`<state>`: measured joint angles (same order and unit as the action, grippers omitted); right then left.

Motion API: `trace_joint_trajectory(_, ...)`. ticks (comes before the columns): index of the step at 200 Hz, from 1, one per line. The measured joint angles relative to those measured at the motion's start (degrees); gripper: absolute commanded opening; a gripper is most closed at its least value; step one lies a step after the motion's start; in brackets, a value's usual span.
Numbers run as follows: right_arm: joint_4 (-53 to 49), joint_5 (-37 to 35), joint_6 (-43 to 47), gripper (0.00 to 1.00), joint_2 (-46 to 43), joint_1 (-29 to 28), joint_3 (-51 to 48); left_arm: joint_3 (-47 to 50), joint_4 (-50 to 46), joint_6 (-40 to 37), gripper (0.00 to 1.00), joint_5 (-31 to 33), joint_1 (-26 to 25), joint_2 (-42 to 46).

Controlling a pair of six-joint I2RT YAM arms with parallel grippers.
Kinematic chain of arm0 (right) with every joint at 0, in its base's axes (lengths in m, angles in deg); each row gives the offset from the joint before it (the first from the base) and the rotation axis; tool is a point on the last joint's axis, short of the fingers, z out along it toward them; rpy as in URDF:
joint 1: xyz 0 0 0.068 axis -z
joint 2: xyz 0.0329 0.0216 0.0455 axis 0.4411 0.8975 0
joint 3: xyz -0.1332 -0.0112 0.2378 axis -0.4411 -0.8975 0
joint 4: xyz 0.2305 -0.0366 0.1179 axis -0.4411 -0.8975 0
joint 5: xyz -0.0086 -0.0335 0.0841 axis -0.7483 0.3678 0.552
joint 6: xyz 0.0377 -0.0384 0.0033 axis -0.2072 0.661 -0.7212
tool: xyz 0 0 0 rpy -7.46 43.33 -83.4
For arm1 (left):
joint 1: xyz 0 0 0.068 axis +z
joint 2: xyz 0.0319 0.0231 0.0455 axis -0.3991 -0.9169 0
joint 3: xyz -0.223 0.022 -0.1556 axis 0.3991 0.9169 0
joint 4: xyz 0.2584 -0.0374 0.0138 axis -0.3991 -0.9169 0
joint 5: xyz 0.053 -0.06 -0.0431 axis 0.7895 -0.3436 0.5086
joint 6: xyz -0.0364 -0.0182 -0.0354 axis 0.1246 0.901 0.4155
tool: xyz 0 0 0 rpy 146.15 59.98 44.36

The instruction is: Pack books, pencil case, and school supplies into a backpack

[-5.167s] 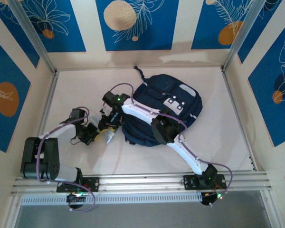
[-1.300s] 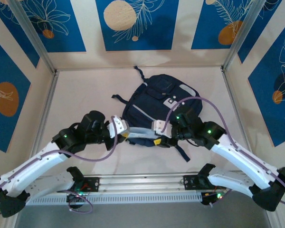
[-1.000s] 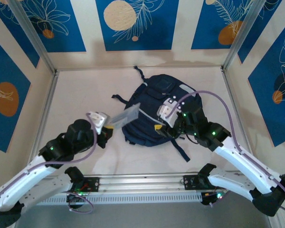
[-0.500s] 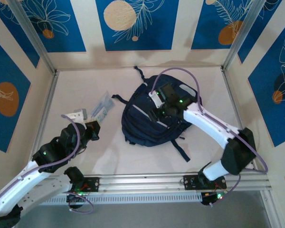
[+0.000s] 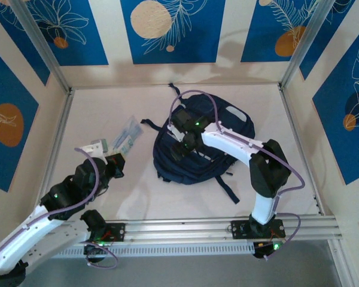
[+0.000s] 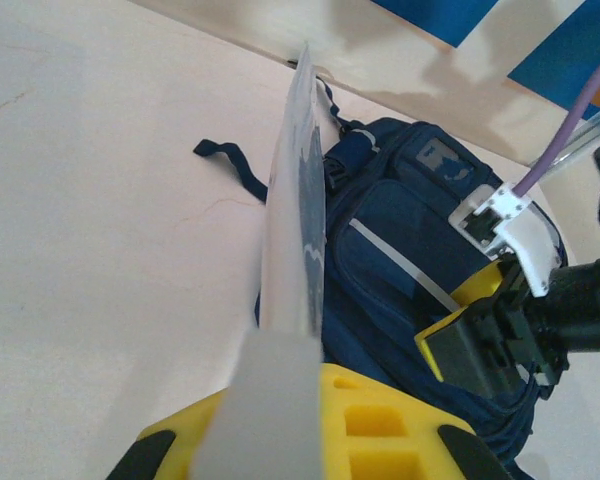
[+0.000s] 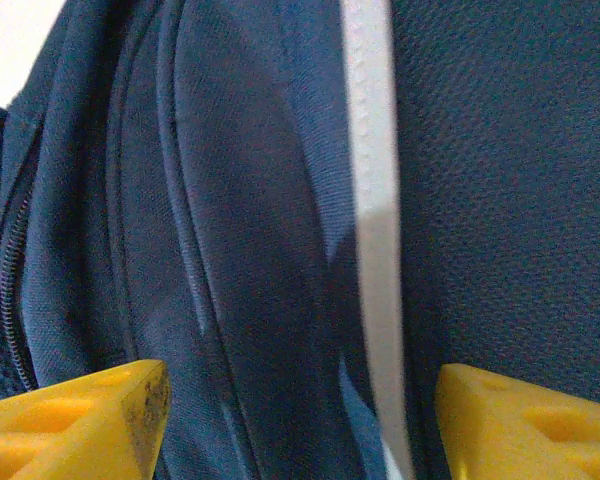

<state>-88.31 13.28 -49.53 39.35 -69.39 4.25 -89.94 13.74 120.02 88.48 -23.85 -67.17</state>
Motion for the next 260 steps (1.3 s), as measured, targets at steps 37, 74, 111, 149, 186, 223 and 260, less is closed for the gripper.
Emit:
trace_joint_trajectory(37,-0.02,-4.59,0.00,0.63,2.75,-0.35,0.02,0.00,-0.04,0.28,0.00,0.15,0.00,0.02)
trace_joint_trajectory(74,-0.13,-9.25,-0.09,0.20,4.37,-2.45,0.52,0.00,-0.15,0.94,0.00,0.68,0.00,1.55)
trace_joint_trajectory(111,-0.87,-11.06,-0.59,0.00,4.61,-2.91,1.99,0.04,-0.70,1.51,0.00,1.51,0.00,3.23)
trace_joint_trajectory(149,-1.68,-6.84,-1.27,0.00,0.48,-1.16,2.51,0.04,-1.38,1.79,0.00,1.68,0.00,2.34)
trace_joint_trajectory(186,-1.09,7.30,-4.35,0.00,-9.29,7.10,2.49,0.04,-2.01,2.19,0.00,1.51,0.00,-1.29)
trace_joint_trajectory(223,5.99,29.46,-13.92,0.00,-18.23,20.76,-3.61,0.00,-1.20,2.19,0.00,0.46,0.31,-3.10)
trace_joint_trajectory(260,14.53,46.80,-23.65,0.00,-18.93,28.92,-8.87,0.02,3.43,2.64,0.00,-5.35,1.92,-6.60)
